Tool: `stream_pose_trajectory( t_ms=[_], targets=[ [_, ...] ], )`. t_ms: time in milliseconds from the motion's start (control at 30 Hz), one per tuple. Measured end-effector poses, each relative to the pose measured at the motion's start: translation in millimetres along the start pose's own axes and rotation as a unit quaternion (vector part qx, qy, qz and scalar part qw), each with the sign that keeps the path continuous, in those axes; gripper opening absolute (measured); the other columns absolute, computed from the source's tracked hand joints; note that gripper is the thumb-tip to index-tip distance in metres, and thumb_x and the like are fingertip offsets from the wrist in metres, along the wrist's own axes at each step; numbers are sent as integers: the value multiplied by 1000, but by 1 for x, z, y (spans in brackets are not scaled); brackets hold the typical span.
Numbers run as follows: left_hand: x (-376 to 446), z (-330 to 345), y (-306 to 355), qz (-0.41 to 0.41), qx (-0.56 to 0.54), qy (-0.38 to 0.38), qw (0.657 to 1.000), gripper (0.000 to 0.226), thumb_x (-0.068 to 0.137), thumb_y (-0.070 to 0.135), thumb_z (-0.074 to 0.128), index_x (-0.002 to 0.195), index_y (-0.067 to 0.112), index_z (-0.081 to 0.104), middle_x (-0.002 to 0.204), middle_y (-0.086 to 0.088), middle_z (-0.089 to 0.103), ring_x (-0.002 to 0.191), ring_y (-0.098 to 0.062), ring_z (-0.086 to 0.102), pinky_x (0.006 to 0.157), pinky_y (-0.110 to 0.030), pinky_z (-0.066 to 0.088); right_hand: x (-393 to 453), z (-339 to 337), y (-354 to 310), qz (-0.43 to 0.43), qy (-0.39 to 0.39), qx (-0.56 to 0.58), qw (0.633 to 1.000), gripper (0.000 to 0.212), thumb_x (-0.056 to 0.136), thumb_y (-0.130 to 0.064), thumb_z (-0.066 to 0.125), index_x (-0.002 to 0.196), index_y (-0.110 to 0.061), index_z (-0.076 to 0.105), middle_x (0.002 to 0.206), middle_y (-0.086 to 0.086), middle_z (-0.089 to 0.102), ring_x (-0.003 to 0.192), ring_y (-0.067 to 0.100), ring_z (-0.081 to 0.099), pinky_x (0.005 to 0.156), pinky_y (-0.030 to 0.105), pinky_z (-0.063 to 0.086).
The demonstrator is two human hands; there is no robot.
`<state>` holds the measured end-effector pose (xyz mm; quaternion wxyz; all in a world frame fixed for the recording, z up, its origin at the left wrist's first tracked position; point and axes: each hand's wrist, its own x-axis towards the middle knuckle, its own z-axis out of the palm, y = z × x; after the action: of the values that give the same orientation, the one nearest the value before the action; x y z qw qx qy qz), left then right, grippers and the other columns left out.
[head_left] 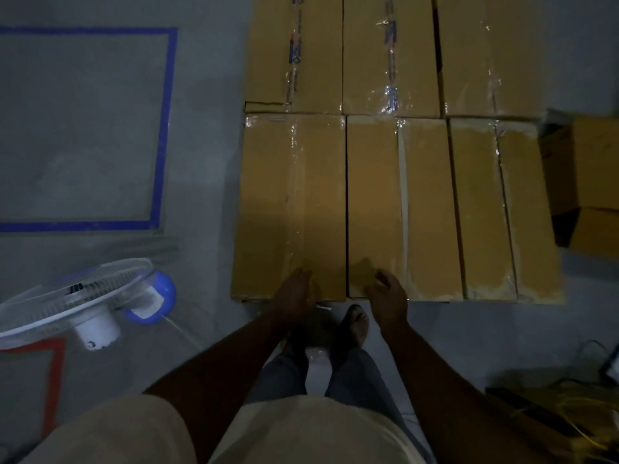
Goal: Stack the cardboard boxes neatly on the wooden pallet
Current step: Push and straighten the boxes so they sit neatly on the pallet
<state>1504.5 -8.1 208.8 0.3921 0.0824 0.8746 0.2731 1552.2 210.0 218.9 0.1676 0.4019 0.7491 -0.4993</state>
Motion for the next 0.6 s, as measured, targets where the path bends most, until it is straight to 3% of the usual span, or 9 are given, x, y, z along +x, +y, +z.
stream_pose_trajectory(
  t_ms=[67,167,267,400,500,600],
  targets=[
    [12,11,24,23,10,-30,999,83,96,31,70,160,9,21,168,-16,17,153,-33,23,122,-42,27,9,-12,-4,15,-12,6,1000,51,97,-4,64,147,-9,52,127,0,60,114,18,58,88,26,47],
    [30,31,51,42,24,-47,998,84,96,28,68,161,12,18,170,-15,6,156,-31,14,124,-43,23,25,-40,-2,27,-13,-41,999,51,94,-10,70,143,-8,55,126,8,61,114,25,59,93,32,48],
    [50,48,73,58,61,-60,995,89,94,33,70,162,10,16,169,-19,-1,156,-37,9,124,-44,22,52,-81,18,39,6,-88,995,42,86,-15,73,125,-4,63,113,11,66,94,26,61,77,33,50],
    [68,70,98,6,118,-17,993,92,88,47,72,157,11,24,166,-23,6,152,-43,9,119,-55,28,119,-124,92,26,13,-137,990,77,60,-50,64,126,-11,64,114,13,68,102,38,68,78,48,61],
    [74,88,126,-58,133,13,989,89,90,50,67,157,11,23,164,-26,8,150,-48,9,121,-55,22,99,-144,58,26,8,-191,981,72,74,-33,76,137,-5,57,134,18,57,122,39,57,97,43,52],
    [81,97,146,-110,118,22,987,99,86,56,70,157,7,21,164,-31,2,151,-50,6,124,-52,16,98,-150,50,44,6,-201,979,68,81,-23,78,139,1,51,150,19,41,133,37,46,107,41,43]
  ],
)
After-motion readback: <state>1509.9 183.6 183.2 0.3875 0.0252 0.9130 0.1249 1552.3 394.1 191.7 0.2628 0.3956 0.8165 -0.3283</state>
